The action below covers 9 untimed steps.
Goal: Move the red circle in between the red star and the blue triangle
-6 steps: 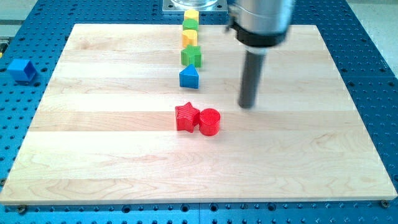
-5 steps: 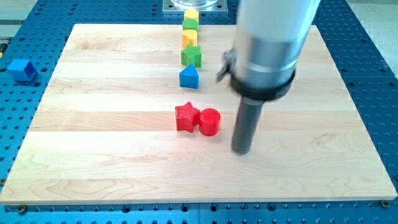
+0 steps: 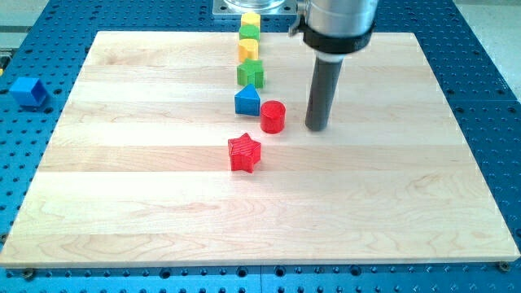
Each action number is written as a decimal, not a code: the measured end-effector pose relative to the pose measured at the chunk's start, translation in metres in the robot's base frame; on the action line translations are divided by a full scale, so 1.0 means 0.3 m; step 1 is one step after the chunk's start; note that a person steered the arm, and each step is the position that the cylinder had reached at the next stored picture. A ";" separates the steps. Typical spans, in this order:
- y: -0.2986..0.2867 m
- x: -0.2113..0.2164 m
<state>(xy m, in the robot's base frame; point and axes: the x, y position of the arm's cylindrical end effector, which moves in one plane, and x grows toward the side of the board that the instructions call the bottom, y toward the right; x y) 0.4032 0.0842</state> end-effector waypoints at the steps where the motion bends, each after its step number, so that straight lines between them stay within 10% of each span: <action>1: -0.075 0.010; 7: -0.206 0.010; 9: -0.246 0.556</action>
<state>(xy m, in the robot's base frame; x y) 0.5700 0.0103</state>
